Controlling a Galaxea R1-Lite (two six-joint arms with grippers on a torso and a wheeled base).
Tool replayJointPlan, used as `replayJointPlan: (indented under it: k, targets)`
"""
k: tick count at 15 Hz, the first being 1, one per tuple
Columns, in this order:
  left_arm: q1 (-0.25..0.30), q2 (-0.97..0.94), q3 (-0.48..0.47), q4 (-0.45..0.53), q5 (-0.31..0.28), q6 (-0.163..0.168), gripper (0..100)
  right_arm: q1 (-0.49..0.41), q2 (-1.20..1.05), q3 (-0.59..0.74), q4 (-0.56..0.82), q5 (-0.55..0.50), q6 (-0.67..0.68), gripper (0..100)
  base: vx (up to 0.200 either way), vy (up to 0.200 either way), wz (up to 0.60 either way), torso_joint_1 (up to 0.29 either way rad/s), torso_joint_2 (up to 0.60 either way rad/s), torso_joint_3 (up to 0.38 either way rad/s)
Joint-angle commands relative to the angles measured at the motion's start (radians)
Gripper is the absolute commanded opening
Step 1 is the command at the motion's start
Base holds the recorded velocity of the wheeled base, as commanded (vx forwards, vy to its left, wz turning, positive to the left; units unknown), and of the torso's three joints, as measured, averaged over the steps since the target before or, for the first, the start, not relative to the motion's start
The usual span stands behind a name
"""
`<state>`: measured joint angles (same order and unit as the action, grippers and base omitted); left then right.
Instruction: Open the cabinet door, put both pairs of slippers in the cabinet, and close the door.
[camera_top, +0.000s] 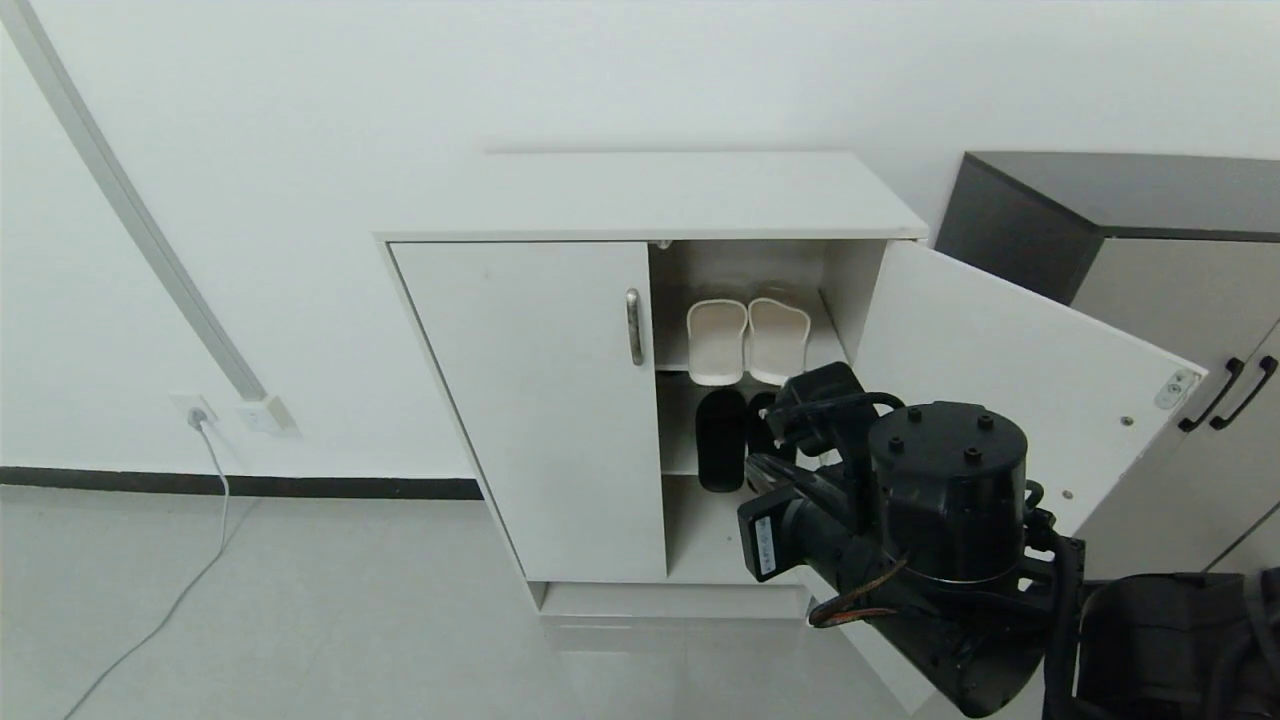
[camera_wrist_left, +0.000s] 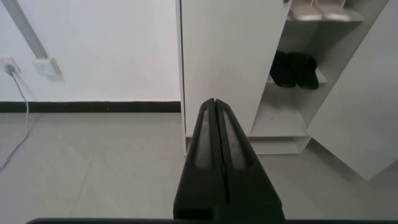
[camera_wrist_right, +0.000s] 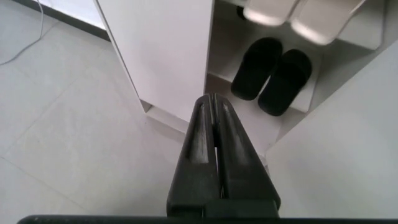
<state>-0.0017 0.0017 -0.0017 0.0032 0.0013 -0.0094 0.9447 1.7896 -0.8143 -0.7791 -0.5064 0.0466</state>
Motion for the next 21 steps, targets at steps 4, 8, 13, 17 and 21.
replayJointPlan:
  k: [4, 8, 13, 17, 21]
  targets:
    - [0.000, 0.000, 0.000, 0.000, 0.000, -0.001, 0, 0.000, -0.001, 0.004, 0.000, 0.000, -0.001, 0, 0.000, 0.000, 0.00, 0.182, -0.49, -0.310]
    - [0.000, 0.000, 0.000, 0.000, 0.000, -0.001, 0, 0.000, -0.004, 0.006, 0.000, 0.000, -0.001, 0, 0.000, 0.000, 0.00, 0.206, -0.52, -0.311]
    - [0.000, 0.000, 0.000, 0.000, 0.000, -0.001, 0, 0.000, -0.004, 0.010, -0.002, 0.000, -0.001, 0, 0.000, 0.000, 0.00, 0.154, -0.35, -0.203]
    - [0.000, 0.000, 0.000, 0.000, 0.000, -0.001, 0, 0.000, -0.004, 0.021, -0.019, 0.000, -0.014, 0, 0.000, 0.000, 0.00, 0.008, -0.02, -0.012]
    - [0.000, 0.000, 0.000, 0.000, 0.000, -0.001, 0, 0.002, -0.002, 0.032, -0.038, 0.000, -0.027, 0, 0.000, 0.000, 0.00, 0.000, 0.00, 0.000]
